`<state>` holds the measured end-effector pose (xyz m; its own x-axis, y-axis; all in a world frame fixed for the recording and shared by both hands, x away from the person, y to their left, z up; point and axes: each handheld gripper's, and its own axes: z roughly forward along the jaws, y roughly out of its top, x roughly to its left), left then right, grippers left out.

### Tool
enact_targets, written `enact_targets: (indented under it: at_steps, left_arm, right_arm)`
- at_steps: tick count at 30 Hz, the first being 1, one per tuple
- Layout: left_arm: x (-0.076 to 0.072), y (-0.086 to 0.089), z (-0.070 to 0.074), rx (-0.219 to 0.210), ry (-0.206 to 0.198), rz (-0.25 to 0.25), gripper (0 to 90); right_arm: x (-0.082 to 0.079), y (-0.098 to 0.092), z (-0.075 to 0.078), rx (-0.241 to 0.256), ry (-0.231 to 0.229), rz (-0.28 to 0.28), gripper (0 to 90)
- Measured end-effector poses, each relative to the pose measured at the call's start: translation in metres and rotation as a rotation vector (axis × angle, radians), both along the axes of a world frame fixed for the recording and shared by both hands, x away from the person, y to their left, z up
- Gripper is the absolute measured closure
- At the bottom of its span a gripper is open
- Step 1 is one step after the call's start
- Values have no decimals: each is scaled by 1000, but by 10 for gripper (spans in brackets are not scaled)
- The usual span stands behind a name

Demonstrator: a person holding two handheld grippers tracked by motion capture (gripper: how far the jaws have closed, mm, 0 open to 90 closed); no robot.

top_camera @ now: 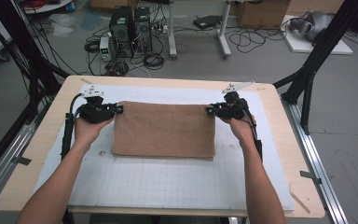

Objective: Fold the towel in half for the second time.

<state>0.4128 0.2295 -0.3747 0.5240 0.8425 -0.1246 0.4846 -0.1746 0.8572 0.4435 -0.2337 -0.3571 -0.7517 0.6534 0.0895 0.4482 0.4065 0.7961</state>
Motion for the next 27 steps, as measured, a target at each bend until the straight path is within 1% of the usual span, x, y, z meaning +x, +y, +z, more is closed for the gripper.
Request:
enact_targets:
  at_steps: [1, 2, 3, 4, 5, 6, 7, 8, 9, 11, 12, 13, 14, 16, 18, 19, 21, 22, 23, 24, 26, 27]
  left_arm:
    - [0, -1, -2, 5, 15, -5, 575]
    - [0, -2, -3, 17, 19, -13, 528]
    - [-3, -2, -5, 40, 11, -22, 524]
    - [-4, -3, -6, 59, 20, -27, 511]
    - [-5, -4, -7, 73, 33, -34, 483]
    - [-7, -4, -7, 81, 38, -45, 467]
    - [-10, -5, -8, 86, 20, -52, 472]
    - [-14, -5, -9, 80, 0, -54, 484]
    - [-17, -5, -10, 72, -6, -57, 491]
    - [-23, -5, -13, 73, 1, -76, 489]
    - [-26, -4, -15, 77, -4, -83, 488]
    - [-29, -4, -17, 69, -8, -85, 485]
    - [-32, -3, -19, 68, -4, -89, 484]
    - [-37, -3, -24, 85, -2, -106, 469]
    - [-43, -2, -29, 88, 7, -132, 498]
    - [-46, -1, -31, 94, 19, -149, 520]
    - [-53, -1, -37, 102, 16, -165, 548]
    - [-56, -2, -40, 111, 19, -159, 558]
    - [-58, -3, -43, 144, 31, -161, 556]
    - [-62, -3, -47, 155, 29, -159, 553]
    - [-68, -2, -53, 133, 35, -163, 553]
    - [-70, -2, -56, 139, 35, -169, 557]
  right_arm:
    - [2, 0, -1, 14, 6, -2, 610]
    - [3, -1, -2, 20, 10, -4, 588]
    - [4, -1, -3, 17, 14, -15, 545]
    - [4, -2, -6, 13, 31, -26, 538]
    - [5, -3, -8, 17, 46, -16, 531]
    - [3, -2, -9, 9, 52, -18, 525]
    - [0, -2, -10, 2, 54, -16, 524]
    - [-3, -2, -12, 10, 51, -10, 518]
    - [-7, -3, -13, 20, 53, -13, 513]
    - [-14, -3, -15, 21, 43, -2, 511]
    - [-19, -3, -16, 24, 46, -3, 508]
    - [-22, -2, -17, 21, 46, 2, 505]
    - [-26, -1, -17, 17, 51, 8, 492]
    - [-31, 2, -19, 17, 46, 14, 472]
    - [-37, 5, -21, 7, 38, 28, 472]
    - [-40, 6, -22, 0, 40, 34, 477]
    - [-44, 9, -26, -4, 37, 44, 480]
    - [-46, 10, -28, -10, 42, 47, 480]
    - [-49, 11, -30, -9, 48, 53, 481]
    - [-50, 12, -33, -9, 47, 58, 480]
    - [-55, 16, -41, -36, 57, 70, 474]
    - [-58, 18, -45, -40, 57, 71, 471]
